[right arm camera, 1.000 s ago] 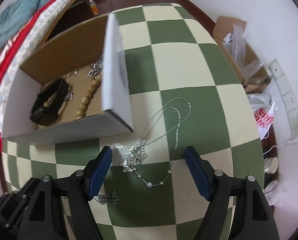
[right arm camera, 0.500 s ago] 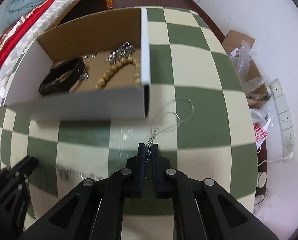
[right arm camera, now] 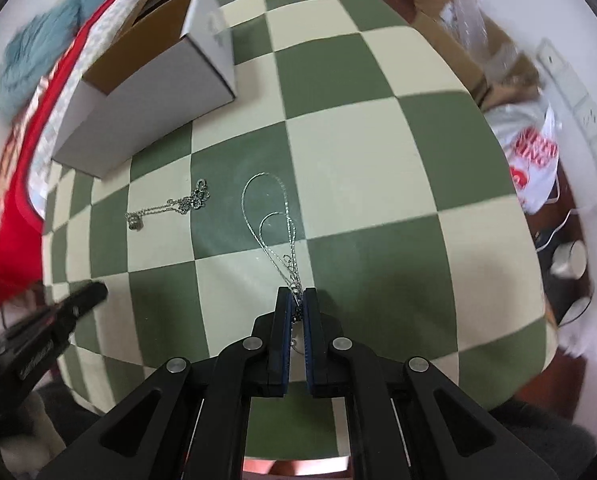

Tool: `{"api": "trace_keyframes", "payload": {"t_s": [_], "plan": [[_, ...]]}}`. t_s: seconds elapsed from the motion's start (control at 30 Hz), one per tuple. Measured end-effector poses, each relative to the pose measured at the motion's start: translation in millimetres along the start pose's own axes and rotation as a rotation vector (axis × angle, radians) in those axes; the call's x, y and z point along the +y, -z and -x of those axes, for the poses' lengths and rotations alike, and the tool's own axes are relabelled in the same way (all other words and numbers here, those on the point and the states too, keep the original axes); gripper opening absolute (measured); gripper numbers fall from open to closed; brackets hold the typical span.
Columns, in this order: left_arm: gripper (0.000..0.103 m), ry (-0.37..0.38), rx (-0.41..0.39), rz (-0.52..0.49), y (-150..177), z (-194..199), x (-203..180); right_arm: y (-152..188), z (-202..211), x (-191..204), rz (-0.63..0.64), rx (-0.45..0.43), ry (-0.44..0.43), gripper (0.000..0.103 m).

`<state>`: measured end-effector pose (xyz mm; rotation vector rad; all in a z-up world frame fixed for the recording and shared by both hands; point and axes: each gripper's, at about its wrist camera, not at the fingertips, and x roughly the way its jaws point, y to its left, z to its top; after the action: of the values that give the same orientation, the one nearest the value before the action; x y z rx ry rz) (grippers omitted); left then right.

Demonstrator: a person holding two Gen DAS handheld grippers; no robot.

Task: Organize jewelry
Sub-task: 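Grasp the silver charm chain bracelet with the left gripper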

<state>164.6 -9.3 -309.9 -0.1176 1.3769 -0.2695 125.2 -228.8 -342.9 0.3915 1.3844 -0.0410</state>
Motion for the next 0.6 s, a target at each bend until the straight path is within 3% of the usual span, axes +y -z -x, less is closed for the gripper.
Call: {"api": "trace_keyframes", "payload": {"t_s": [0.1,0.13,0.2,0.23,0.37,0.5,0.6], "plan": [[0.007,0.028,-0.013,0.001,-18.7,1.9,0.3,-6.0,1.4,-12.9,-0.033,-0.012,-0.014,0.005],[0.016,0.005,-0.021,-0.026,-25.2,1.1,-3.5,-9.6,1.7,-15.3,-0.044,-0.019,-0.013,0.005],[0.050,-0.018,-0.030,-0.088,-38.9,-5.7,-14.3,-14.9,2.5,-19.6,-0.067,-0.029,-0.023,0.005],[0.075,-0.029,-0.021,-0.108,-42.8,-10.7,-19.1,-16.9,2.8,-21.9,-0.078,-0.035,-0.025,0.005],[0.076,-0.106,0.034,-0.201,-53.6,-37.0,-34.5,-30.4,-0.2,-23.2,-0.111,-0.050,-0.024,0.005],[0.076,-0.164,0.068,-0.227,-50.2,-54.6,-43.1,-36.9,-3.9,-17.1,-0.124,-0.060,-0.017,0.005],[0.075,-0.205,0.047,-0.244,-47.0,-56.2,-49.7,-39.3,-4.4,-14.4,-0.115,-0.061,-0.002,0.005]]}}
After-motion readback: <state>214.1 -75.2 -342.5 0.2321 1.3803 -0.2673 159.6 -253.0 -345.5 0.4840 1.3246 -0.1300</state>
